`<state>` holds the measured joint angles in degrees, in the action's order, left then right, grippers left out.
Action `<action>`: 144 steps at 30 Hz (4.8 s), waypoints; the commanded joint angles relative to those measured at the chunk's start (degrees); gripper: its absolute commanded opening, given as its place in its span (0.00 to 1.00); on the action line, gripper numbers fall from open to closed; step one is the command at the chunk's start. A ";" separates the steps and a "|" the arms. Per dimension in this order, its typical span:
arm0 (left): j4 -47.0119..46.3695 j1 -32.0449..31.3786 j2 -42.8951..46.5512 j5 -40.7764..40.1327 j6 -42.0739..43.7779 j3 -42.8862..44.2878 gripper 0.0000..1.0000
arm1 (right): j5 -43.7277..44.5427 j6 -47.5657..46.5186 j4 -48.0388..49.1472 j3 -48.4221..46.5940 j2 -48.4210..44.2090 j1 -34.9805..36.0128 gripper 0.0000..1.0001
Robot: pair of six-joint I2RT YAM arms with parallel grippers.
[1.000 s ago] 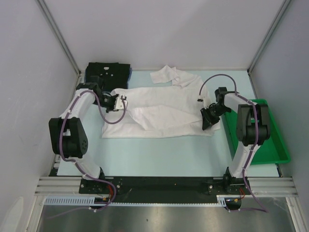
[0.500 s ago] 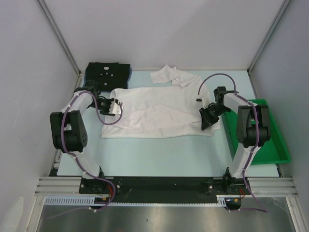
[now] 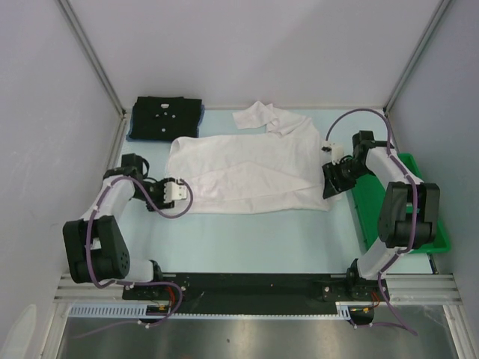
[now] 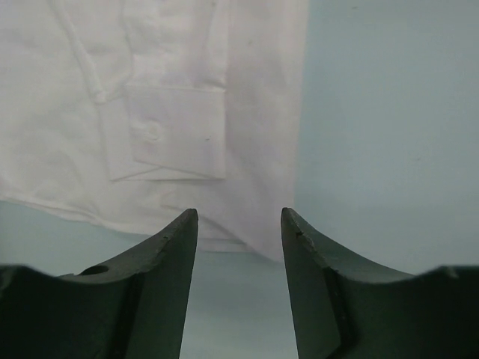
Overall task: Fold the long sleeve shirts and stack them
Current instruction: Fold the shirt
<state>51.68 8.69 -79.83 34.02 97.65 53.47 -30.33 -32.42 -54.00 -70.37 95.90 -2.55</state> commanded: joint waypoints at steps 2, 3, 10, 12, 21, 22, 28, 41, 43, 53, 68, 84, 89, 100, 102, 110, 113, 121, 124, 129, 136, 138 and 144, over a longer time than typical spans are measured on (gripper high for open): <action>-8.60 -2.89 -1.98 -5.53 -7.21 -5.83 0.56 | 2.73 3.33 3.09 2.95 2.80 -0.35 0.53; -9.57 -3.24 -2.52 -6.24 -7.38 -6.62 0.59 | 2.90 3.42 3.72 3.30 3.15 -0.35 0.53; -16.16 -4.20 -6.21 -11.25 -7.74 -8.91 0.53 | 2.73 3.60 7.06 4.10 7.63 -0.27 0.34; -16.26 -4.21 -5.78 -13.80 -6.07 -9.87 0.30 | 2.99 2.72 6.54 3.57 8.69 -0.35 0.20; -9.06 -1.66 -2.09 -16.26 -2.29 -9.88 0.00 | 6.41 -1.67 -1.54 2.69 5.97 0.35 0.00; -7.05 -1.31 -0.60 -16.44 -0.98 -10.05 0.00 | 7.20 -2.98 -2.85 3.13 4.66 0.35 0.00; -0.10 -0.52 4.59 -17.06 2.55 -13.48 0.00 | 9.14 -6.42 -6.64 8.74 0.08 1.93 0.00; 11.32 2.82 7.94 -11.36 3.34 -8.87 0.48 | 5.13 -9.06 -13.23 7.90 -3.87 4.93 0.59; 14.83 3.44 6.19 -6.44 0.38 -3.75 0.63 | 1.52 -10.55 -14.81 2.19 -5.71 3.78 0.64; 2.49 2.65 -15.50 17.21 -40.20 39.63 0.99 | -5.10 11.92 15.90 -19.62 7.61 0.70 0.68; -8.27 -0.86 -45.94 -1.05 -65.59 72.67 0.99 | -0.17 32.16 36.60 -56.80 46.47 2.37 0.63; -2.11 -4.29 -52.70 -10.64 -39.99 66.23 0.70 | 2.28 28.47 33.00 -56.01 49.91 5.27 0.49; -1.76 -4.73 -53.23 -10.99 -37.71 66.32 0.70 | 3.08 25.83 28.42 -54.90 48.70 4.75 0.53; 3.25 -5.35 -52.45 -7.05 -33.30 66.06 0.61 | 1.76 24.25 32.64 -50.22 41.39 3.34 0.58; 3.60 -5.44 -51.66 -5.29 -33.57 65.97 0.62 | 2.29 23.55 31.94 -50.39 41.65 3.07 0.58; 7.29 -5.61 -50.16 -6.07 -31.73 65.27 0.70 | 3.08 21.35 30.53 -54.08 47.00 3.43 0.56; 7.29 -5.61 -50.68 -6.77 -31.73 65.18 0.72 | 2.12 20.65 29.65 -56.01 49.03 3.60 0.53; 6.51 -6.23 -51.04 -8.09 -32.43 66.85 0.81 | 2.55 16.17 22.10 -56.99 50.09 4.65 0.53; 5.54 -6.23 -50.86 -8.88 -33.04 67.55 0.82 | 3.61 15.90 22.18 -54.62 49.13 4.39 0.54; 5.27 -5.44 -49.72 -6.44 -34.45 70.71 0.82 | 2.38 17.39 23.15 -53.56 47.98 3.87 0.42; 10.01 -6.93 -48.22 -4.23 -32.26 71.07 0.85 | 0.54 20.29 25.96 -53.38 47.10 3.86 0.17; 11.07 -7.63 -49.01 -5.01 -31.82 70.20 0.85 | 0.18 20.65 26.31 -53.64 47.01 4.13 0.14; 8.27 -7.37 -54.10 -11.34 -31.20 70.80 0.84 | -2.71 22.14 27.01 -53.82 46.75 3.78 0.00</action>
<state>60.60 1.30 -131.83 25.47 64.16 122.34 -29.82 -12.27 -28.05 -124.14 145.40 1.10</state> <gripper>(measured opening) 0.850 0.030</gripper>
